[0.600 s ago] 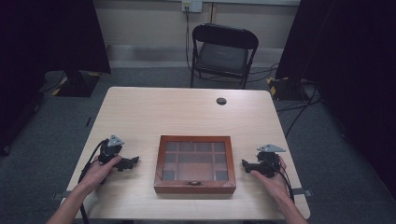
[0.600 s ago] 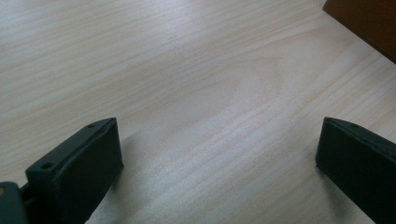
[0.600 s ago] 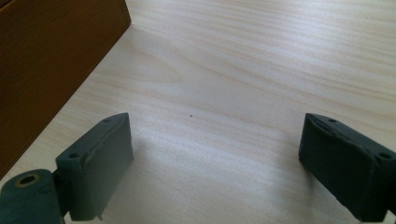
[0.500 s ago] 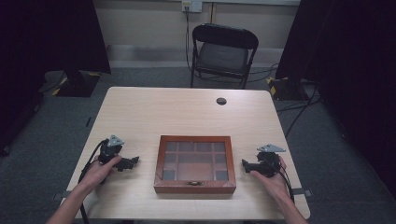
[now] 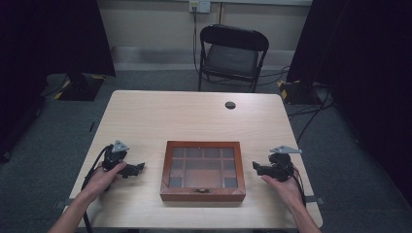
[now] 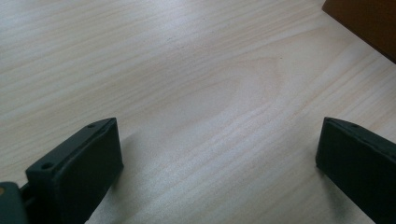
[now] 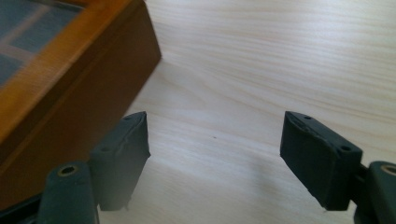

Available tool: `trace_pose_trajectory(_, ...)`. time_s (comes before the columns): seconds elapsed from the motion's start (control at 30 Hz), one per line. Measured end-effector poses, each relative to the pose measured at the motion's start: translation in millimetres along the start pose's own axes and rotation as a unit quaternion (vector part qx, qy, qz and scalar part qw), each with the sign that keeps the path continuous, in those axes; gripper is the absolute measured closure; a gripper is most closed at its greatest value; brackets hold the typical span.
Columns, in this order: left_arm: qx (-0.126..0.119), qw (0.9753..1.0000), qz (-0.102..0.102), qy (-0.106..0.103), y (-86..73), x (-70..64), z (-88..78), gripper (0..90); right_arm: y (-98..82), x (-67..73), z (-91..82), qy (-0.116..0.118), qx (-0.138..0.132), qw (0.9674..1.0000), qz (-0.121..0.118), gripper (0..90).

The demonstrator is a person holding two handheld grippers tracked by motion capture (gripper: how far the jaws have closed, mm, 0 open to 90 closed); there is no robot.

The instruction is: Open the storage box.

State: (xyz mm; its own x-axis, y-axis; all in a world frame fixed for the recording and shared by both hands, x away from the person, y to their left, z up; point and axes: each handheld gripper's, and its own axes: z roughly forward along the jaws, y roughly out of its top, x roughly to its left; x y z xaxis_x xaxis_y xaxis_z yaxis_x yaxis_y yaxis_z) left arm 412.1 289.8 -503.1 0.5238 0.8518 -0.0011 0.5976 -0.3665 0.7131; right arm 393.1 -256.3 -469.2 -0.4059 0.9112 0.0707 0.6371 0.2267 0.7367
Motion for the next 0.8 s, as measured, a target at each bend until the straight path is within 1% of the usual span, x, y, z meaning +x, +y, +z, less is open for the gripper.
trace_pose_trajectory(0.1, 0.000, 1.0000, 0.000, 0.000, 0.0, 0.0, 0.0, 0.0, 5.4, 3.5, -4.5, 0.018, -0.004, 0.9998, -0.002, 26.5)
trace_pose_trajectory(0.17, 0.000, 1.0000, 0.000, 0.000, 0.0, 0.0, 0.0, 0.0, 9.0, 5.9, -7.6, 0.029, -0.007, 0.9996, -0.005, 31.0)
trace_pose_trajectory(0.2, 0.000, 1.0000, 0.000, 0.000, 0.0, 0.1, 0.0, 0.0, 10.0, 6.6, -9.6, 0.037, -0.011, 0.9992, -0.002, 32.0)
trace_pose_trajectory(0.23, 0.000, 1.0000, 0.000, 0.000, 0.0, 0.0, 0.0, 0.0, 11.4, 7.6, -11.0, 0.043, -0.010, 0.9990, -0.001, 32.4)
trace_pose_trajectory(0.27, 0.000, 1.0000, 0.000, 0.000, 0.0, 0.0, 0.0, 0.0, 12.5, 8.2, -11.5, 0.049, -0.010, 0.9988, -0.005, 33.7)
trace_pose_trajectory(0.37, 0.000, 1.0000, 0.000, 0.000, 0.0, 0.0, 0.0, 0.0, 17.1, 11.6, -16.2, 0.067, -0.012, 0.9977, -0.002, 35.8)
trace_pose_trajectory(0.47, 0.000, 1.0000, 0.000, 0.000, 0.0, 0.0, 0.0, 0.0, 23.0, 17.4, -21.7, 0.086, -0.014, 0.9962, -0.006, 38.4)
trace_pose_trajectory(0.5, 0.000, 1.0000, 0.000, 0.000, 0.0, 0.0, 0.0, 0.0, 23.0, 17.4, -21.7, 0.086, -0.014, 0.9962, -0.006, 38.4)
trace_pose_trajectory(0.53, 0.000, 1.0000, 0.000, 0.000, 0.0, 0.1, 0.0, 0.0, 26.6, 22.7, -24.8, 0.101, -0.016, 0.9947, -0.009, 39.4)
trace_pose_trajectory(0.57, 0.000, 1.0000, 0.000, 0.000, 0.0, 0.0, 0.0, 0.0, 27.7, 24.9, -25.6, 0.104, -0.017, 0.9944, -0.010, 39.6)
trace_pose_trajectory(0.67, 0.001, 1.0000, 0.003, 0.001, 0.1, 0.5, -0.2, 0.0, 30.7, 31.3, -27.2, 0.120, -0.017, 0.9925, -0.013, 41.8)
trace_pose_trajectory(0.7, 0.000, 1.0000, 0.000, 0.000, 0.0, 0.1, 0.0, 0.0, 31.7, 33.4, -27.6, 0.124, -0.017, 0.9920, -0.015, 41.9)
trace_pose_trajectory(0.77, 0.000, 1.0000, 0.000, 0.000, 0.0, 0.1, 0.0, 0.0, 32.7, 35.5, -28.0, 0.127, -0.018, 0.9917, -0.015, 42.7)
trace_pose_trajectory(0.8, 0.001, 1.0000, 0.002, 0.000, 0.1, 0.3, -0.1, 0.0, 34.9, 39.4, -29.1, 0.136, -0.020, 0.9904, -0.016, 42.8)
